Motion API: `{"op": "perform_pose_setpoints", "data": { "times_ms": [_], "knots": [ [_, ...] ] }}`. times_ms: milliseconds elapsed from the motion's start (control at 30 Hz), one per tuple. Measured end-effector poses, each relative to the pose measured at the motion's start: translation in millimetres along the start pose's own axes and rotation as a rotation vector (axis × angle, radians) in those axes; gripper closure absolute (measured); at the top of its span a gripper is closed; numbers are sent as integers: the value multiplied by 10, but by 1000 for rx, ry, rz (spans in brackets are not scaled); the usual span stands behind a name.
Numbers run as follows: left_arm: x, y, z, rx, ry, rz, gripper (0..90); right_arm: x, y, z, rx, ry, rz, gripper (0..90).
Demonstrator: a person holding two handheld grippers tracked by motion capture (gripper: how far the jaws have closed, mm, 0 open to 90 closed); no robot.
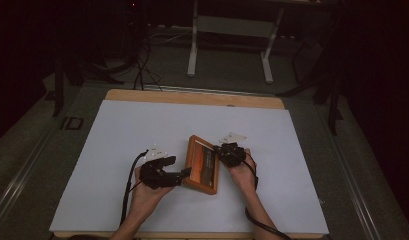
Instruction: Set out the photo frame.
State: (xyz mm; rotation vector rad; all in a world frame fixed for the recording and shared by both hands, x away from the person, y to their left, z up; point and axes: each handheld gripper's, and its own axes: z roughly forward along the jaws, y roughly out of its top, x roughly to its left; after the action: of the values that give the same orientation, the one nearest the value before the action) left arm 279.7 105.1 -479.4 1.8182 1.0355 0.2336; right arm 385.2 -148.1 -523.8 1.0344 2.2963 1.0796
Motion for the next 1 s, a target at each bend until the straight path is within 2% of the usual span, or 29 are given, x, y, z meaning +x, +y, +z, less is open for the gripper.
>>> {"op": "perform_pose_setpoints", "data": {
  "times_ms": [233, 467, 633, 700, 867, 1000],
  "knots": [
    [-82, -53, 107, 33, 3, 10, 209, -2, -1, 0, 0, 1, 0, 900],
    [-125, -134, 219, 58, 3, -2, 199, -3, -6, 1, -5, 2, -1, 900],
    [-146, -181, 274, 65, 5, -15, 206, -4, -8, 0, -6, 1, -3, 900],
    [-171, -217, 338, 68, -7, -39, 210, -4, -10, 0, -8, 1, -3, 900],
    [-233, -241, 418, 77, -13, -35, 221, -4, -12, 1, -10, 2, -2, 900],
    [-227, -265, 465, 78, -23, -40, 251, -4, -12, 0, -10, 2, -1, 900]
  ]
}}
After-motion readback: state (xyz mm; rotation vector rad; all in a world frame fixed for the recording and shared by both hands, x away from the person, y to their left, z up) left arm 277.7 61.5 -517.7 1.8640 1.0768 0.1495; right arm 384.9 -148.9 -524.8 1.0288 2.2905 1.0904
